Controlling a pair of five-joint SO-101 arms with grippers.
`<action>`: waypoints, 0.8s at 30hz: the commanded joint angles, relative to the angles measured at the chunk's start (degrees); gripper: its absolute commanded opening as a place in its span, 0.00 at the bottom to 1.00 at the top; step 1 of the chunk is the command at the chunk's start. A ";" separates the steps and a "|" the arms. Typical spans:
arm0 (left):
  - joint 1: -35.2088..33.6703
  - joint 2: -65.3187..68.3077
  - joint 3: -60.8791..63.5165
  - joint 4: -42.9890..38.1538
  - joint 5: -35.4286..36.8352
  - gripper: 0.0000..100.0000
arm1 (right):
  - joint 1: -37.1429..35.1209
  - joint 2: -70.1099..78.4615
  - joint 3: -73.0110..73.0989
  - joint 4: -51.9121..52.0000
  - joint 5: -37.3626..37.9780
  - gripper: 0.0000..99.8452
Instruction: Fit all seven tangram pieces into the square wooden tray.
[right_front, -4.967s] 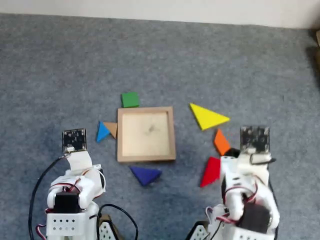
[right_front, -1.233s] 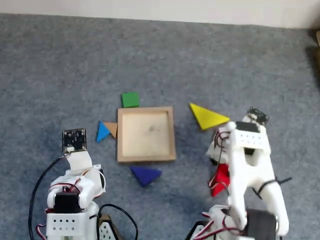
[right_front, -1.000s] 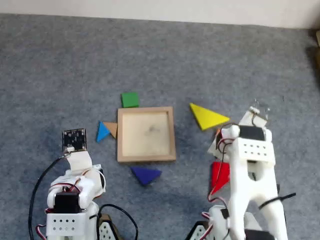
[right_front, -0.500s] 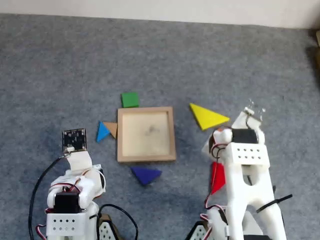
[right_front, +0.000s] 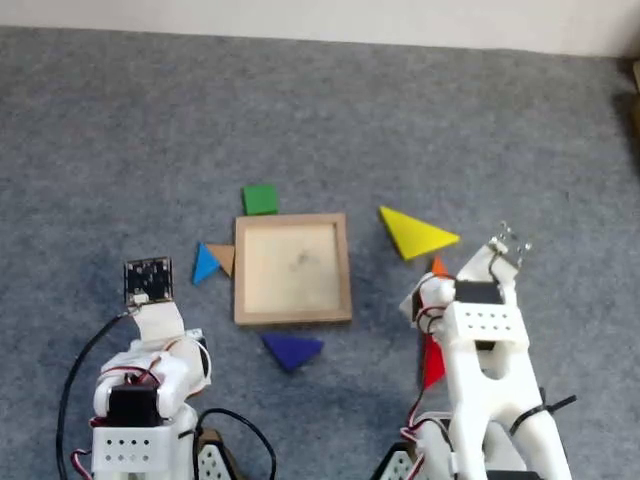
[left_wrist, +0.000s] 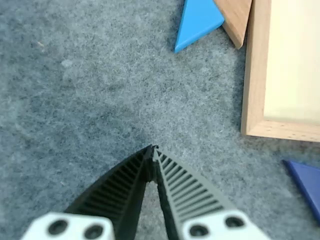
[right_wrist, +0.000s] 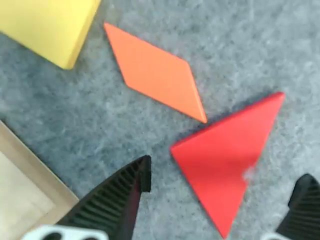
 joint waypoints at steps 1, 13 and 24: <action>1.10 -2.95 1.10 0.09 0.09 0.00 | -0.22 -1.98 -1.01 -1.19 -1.76 0.41; 1.10 -2.95 1.10 0.09 0.09 0.00 | 2.86 6.02 -2.24 -0.92 -5.01 0.41; 1.10 -2.95 1.10 0.09 0.09 0.00 | 5.32 19.82 -11.56 -1.19 -5.01 0.41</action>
